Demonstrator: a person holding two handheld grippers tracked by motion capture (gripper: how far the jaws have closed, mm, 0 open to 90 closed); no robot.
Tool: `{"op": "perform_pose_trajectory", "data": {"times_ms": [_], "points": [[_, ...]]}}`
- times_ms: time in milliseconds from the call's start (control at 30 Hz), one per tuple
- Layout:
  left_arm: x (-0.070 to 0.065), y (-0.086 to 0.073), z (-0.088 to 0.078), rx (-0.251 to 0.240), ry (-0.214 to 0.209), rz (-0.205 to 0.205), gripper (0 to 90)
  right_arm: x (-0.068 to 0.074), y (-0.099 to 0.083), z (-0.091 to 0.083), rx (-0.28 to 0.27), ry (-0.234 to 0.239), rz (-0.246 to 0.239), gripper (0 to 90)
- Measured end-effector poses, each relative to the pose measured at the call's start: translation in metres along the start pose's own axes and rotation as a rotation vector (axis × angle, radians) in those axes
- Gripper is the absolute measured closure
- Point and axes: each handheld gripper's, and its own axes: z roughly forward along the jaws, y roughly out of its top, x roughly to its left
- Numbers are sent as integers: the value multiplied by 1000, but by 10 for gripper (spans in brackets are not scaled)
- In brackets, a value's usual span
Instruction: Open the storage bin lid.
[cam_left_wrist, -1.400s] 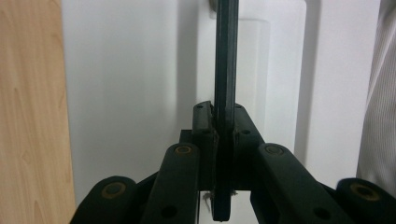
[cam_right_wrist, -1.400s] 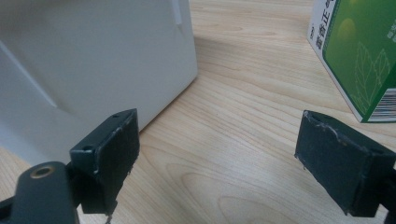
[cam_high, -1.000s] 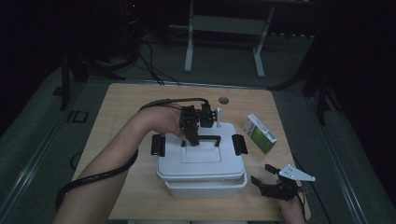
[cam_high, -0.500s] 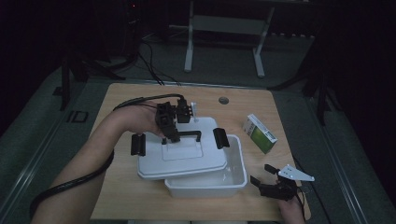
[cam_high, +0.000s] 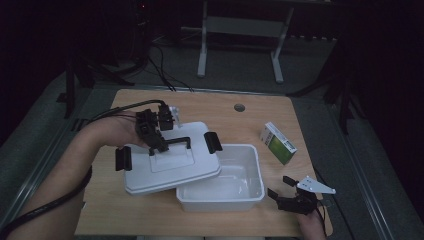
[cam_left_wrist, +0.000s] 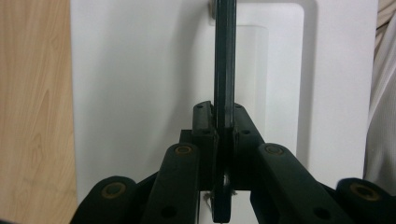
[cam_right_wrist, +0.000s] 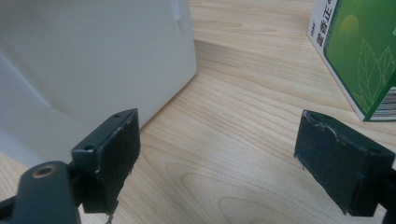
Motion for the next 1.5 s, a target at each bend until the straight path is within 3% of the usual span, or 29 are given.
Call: {"op": "perform_pose_trajectory", "data": {"times_ms": [200, 500, 867, 1200, 1500], "points": [[3, -29, -5, -30, 30, -57, 838, 0, 0, 1, 2, -1, 0, 139], [8, -70, -5, -31, 56, -125, 838, 1, 0, 1, 3, -3, 1, 139], [12, -112, 5, -44, 42, -195, 838, 1, 0, 2, 7, -8, 0, 139], [17, -141, 27, -55, 20, -256, 837, 1, 1, 1, 7, -9, 4, 139], [23, -161, 64, -65, 5, -302, 837, 1, 0, 2, 8, -9, 3, 139]]}}
